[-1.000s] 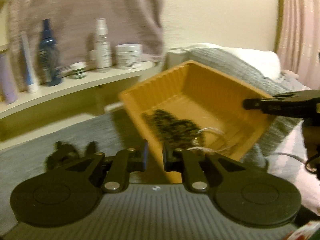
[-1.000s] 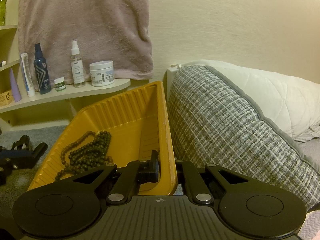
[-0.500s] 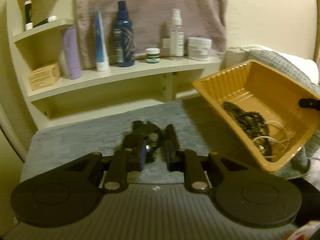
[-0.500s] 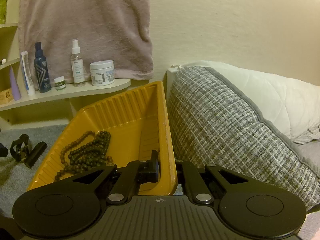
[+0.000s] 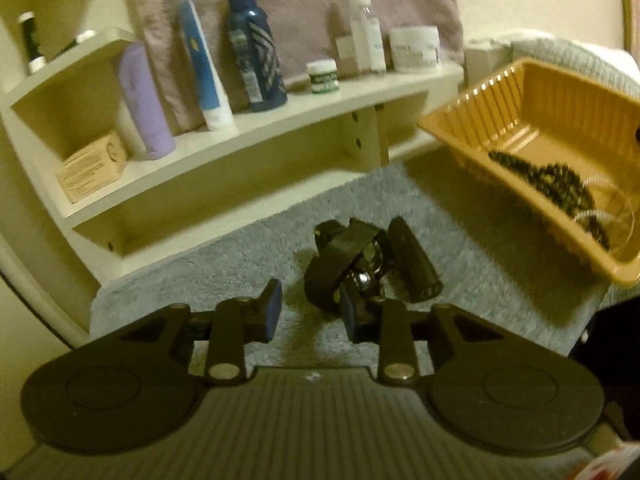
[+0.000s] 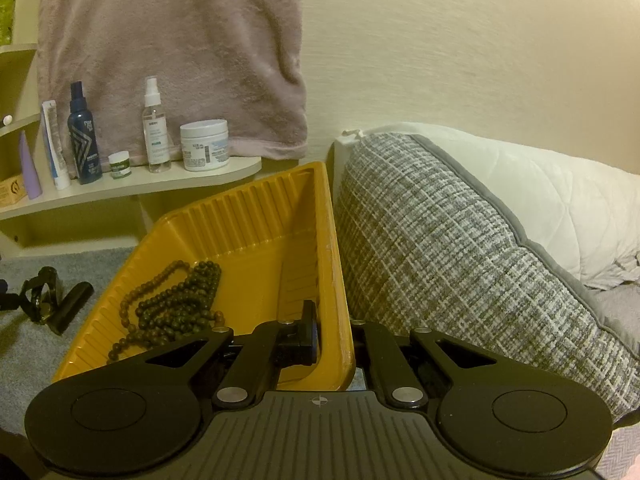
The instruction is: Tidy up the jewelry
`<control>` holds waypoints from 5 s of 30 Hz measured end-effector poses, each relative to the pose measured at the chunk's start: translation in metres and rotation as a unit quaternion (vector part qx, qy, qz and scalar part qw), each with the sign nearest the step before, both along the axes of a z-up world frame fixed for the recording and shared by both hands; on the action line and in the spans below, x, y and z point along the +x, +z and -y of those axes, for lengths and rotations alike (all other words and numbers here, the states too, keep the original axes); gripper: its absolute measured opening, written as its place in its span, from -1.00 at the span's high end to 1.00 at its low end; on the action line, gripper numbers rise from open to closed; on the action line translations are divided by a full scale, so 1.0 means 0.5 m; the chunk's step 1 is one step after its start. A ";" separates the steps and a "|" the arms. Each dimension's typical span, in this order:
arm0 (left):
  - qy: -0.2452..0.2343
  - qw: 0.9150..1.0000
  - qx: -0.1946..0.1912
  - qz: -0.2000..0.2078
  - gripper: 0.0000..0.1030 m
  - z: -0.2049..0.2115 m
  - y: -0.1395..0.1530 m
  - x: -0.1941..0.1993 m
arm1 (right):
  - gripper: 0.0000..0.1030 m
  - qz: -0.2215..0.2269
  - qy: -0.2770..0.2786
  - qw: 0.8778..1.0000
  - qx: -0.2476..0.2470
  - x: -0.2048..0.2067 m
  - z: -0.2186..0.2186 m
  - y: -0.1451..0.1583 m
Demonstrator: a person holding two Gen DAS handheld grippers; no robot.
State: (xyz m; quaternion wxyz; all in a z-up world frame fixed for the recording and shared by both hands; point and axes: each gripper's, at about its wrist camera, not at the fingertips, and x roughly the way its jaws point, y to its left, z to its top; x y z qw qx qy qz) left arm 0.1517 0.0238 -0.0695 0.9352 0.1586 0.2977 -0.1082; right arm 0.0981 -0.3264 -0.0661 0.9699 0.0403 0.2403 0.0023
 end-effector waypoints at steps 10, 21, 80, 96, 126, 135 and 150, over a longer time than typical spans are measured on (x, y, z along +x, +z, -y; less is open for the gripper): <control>-0.048 0.998 0.030 -0.018 0.41 0.000 -0.015 0.041 | 0.92 -0.001 0.000 1.000 -0.001 0.000 0.001 0.000; -0.050 0.998 0.021 -0.015 0.67 0.002 0.001 0.047 | 0.92 -0.001 0.000 1.000 -0.001 0.001 0.001 0.001; -0.004 0.999 0.021 -0.027 0.71 -0.023 -0.007 -0.014 | 0.92 -0.002 0.000 1.000 -0.004 0.006 0.003 0.001; 0.021 0.998 -0.036 -0.041 0.34 -0.047 -0.009 -0.052 | 0.92 -0.001 0.003 1.000 -0.004 0.006 0.003 0.005; 0.053 0.995 -0.050 -0.062 0.28 -0.044 -0.040 -0.095 | 0.92 0.000 0.004 1.000 -0.005 0.007 0.001 0.004; 0.052 0.996 -0.044 -0.051 0.39 -0.039 -0.041 -0.092 | 0.92 0.002 0.004 1.000 -0.004 0.005 -0.001 0.005; 0.030 0.998 -0.058 -0.018 0.39 -0.003 -0.012 -0.065 | 0.92 0.002 0.005 1.000 -0.004 0.005 0.000 0.005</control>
